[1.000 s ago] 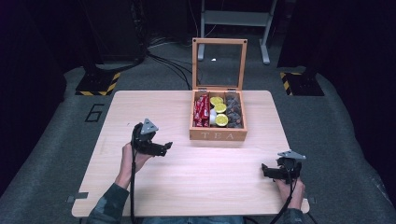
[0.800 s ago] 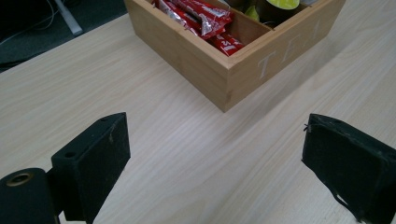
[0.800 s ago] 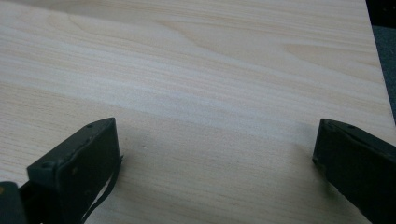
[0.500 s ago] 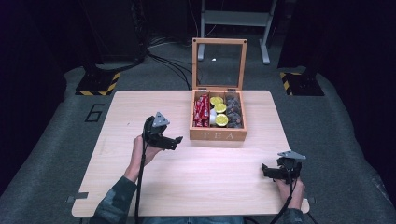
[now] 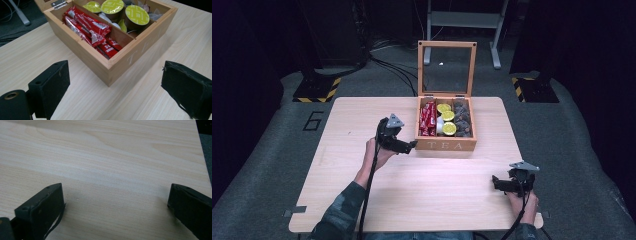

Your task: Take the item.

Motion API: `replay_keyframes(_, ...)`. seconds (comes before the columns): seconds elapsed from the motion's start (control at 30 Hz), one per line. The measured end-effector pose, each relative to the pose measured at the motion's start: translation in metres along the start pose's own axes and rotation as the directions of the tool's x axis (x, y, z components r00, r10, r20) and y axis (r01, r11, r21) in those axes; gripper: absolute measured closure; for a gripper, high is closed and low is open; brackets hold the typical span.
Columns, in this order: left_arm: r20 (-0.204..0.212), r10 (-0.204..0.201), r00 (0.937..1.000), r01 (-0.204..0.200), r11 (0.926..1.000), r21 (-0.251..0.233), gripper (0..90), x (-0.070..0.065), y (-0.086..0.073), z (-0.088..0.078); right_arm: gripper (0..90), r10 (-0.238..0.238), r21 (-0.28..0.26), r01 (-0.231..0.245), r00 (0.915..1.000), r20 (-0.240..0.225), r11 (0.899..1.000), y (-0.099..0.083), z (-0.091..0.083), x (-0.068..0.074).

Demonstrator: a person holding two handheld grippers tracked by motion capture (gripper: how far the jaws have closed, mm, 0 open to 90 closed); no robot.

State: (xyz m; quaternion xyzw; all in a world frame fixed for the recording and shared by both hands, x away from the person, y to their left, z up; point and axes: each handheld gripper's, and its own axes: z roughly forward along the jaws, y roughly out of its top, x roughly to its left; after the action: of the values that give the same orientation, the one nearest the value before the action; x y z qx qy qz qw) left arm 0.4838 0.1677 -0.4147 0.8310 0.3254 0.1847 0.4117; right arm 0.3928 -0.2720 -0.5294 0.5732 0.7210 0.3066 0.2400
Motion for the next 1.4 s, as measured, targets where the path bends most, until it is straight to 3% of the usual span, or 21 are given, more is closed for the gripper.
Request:
replay_keyframes(0.33, 0.027, -0.006, 0.9996, 0.007, 0.9997, -0.024, 7.6, -0.005, 0.019, 0.016, 0.0, 0.003, 0.001, -0.003, 1.0, 0.0, 1.0, 0.0, 0.0, 0.0)
replay_keyframes(0.53, 0.041, 0.0, 0.9991, 0.0, 1.0, -0.01, 7.7, -0.008, 0.032, 0.028, 0.3, -0.002, 0.0, 0.002, 1.0, -0.002, 1.0, 0.0, 0.0, 0.0)
replay_keyframes(0.9, 0.034, 0.003, 0.9994, -0.003, 0.9999, -0.01, 8.2, -0.013, 0.047, 0.047, 0.3, -0.002, 0.0, 0.002, 1.0, -0.002, 1.0, 0.0, 0.0, 0.0)
replay_keyframes(1.23, 0.038, 0.016, 0.9992, -0.017, 0.9997, 0.02, 9.3, -0.016, 0.059, 0.064, 0.3, -0.002, 0.0, 0.002, 1.0, -0.002, 1.0, 0.0, 0.0, 0.0)
replay_keyframes(1.4, 0.044, 0.004, 0.999, -0.006, 0.9989, 0.047, 9.3, -0.014, 0.062, 0.076, 0.3, -0.002, 0.0, 0.002, 1.0, -0.003, 1.0, 0.0, 0.0, 0.0)
